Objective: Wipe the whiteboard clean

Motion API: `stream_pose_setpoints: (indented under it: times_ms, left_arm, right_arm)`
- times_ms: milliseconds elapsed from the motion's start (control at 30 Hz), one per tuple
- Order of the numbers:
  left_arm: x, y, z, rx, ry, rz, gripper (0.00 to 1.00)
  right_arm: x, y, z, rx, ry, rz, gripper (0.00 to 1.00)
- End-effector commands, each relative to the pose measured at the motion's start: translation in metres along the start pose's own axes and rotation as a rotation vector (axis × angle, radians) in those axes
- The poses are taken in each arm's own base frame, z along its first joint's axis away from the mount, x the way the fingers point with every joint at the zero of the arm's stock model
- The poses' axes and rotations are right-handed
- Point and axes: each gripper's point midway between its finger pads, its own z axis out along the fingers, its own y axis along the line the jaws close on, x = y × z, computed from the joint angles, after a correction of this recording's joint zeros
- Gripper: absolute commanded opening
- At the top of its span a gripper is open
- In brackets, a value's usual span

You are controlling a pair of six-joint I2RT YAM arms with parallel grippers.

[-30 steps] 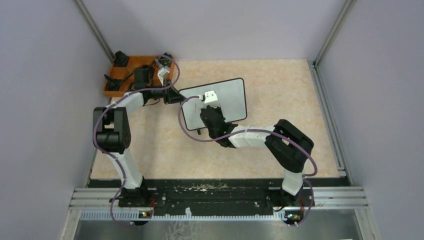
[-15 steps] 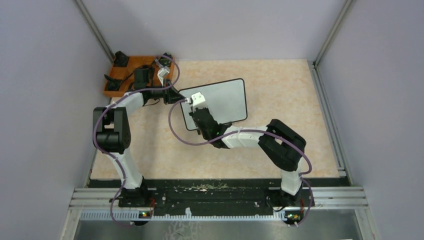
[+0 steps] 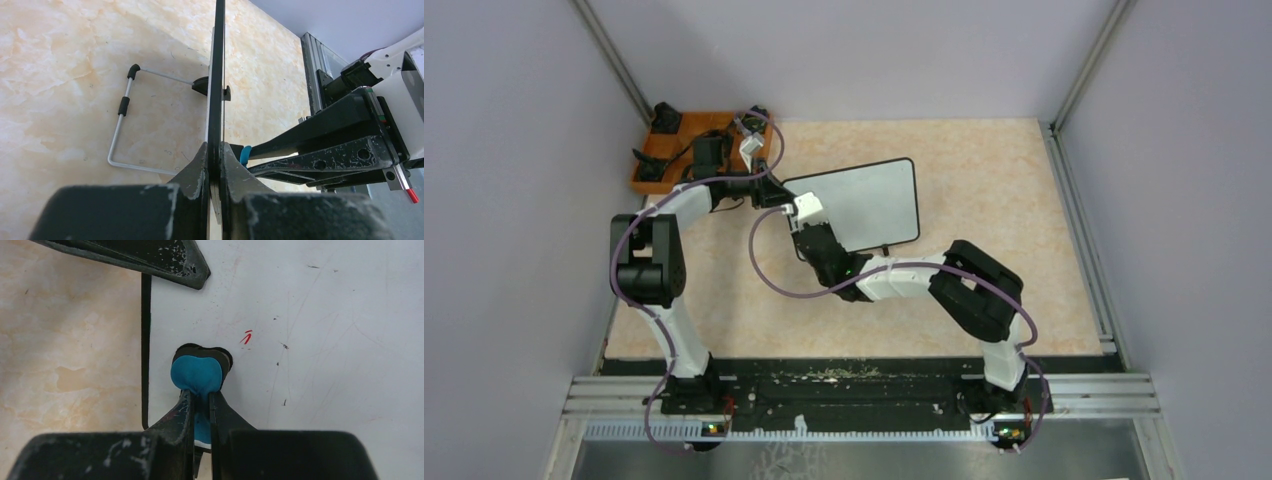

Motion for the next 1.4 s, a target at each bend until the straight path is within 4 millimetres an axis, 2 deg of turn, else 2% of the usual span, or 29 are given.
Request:
stream_pose_setpoints:
  times_ms: [0, 300, 400, 467, 533, 633, 933, 1033, 1200, 1367]
  left_arm:
    - [0.029, 0.012, 0.008, -0.047, 0.054, 0.027, 0.0]
    - [0.032, 0.012, 0.008, -0.047, 0.059, 0.028, 0.0]
    - [0.033, 0.012, 0.008, -0.047, 0.061, 0.025, 0.0]
    - [0.033, 0.012, 0.008, -0.045, 0.061, 0.022, 0.0]
    - [0.032, 0.013, 0.008, -0.046, 0.06, 0.022, 0.0]
    - [0.031, 0.013, 0.008, -0.047, 0.059, 0.023, 0.0]
    - [0.035, 0.014, 0.009, -0.045, 0.062, 0.011, 0.0]
    - [0.035, 0.013, 0.009, -0.043, 0.063, 0.011, 0.0]
    - [0.033, 0.011, 0.009, -0.041, 0.062, 0.015, 0.0]
    - [0.032, 0.011, 0.009, -0.042, 0.061, 0.018, 0.0]
  right_arm:
    - [-0.009, -0.045, 0.002, 0.173, -0.026, 0.008, 0.0]
    - [-0.012, -0.126, -0.011, 0.315, -0.03, 0.051, 0.0]
    - [-0.018, -0.141, -0.016, 0.337, -0.043, 0.057, 0.0]
    - [-0.025, -0.141, -0.017, 0.33, -0.057, 0.064, 0.0]
    - [-0.03, -0.136, -0.015, 0.3, -0.064, 0.07, 0.0]
    - [-0.038, -0.117, -0.012, 0.244, -0.076, 0.081, 0.0]
    - [-0.053, -0.029, -0.001, 0.085, -0.094, 0.033, 0.0]
    - [-0.056, -0.008, 0.001, 0.041, -0.098, 0.035, 0.0]
    - [-0.046, 0.003, 0.008, 0.018, -0.077, 0.034, 0.0]
    - [-0.032, -0.016, 0.015, 0.103, -0.049, -0.002, 0.0]
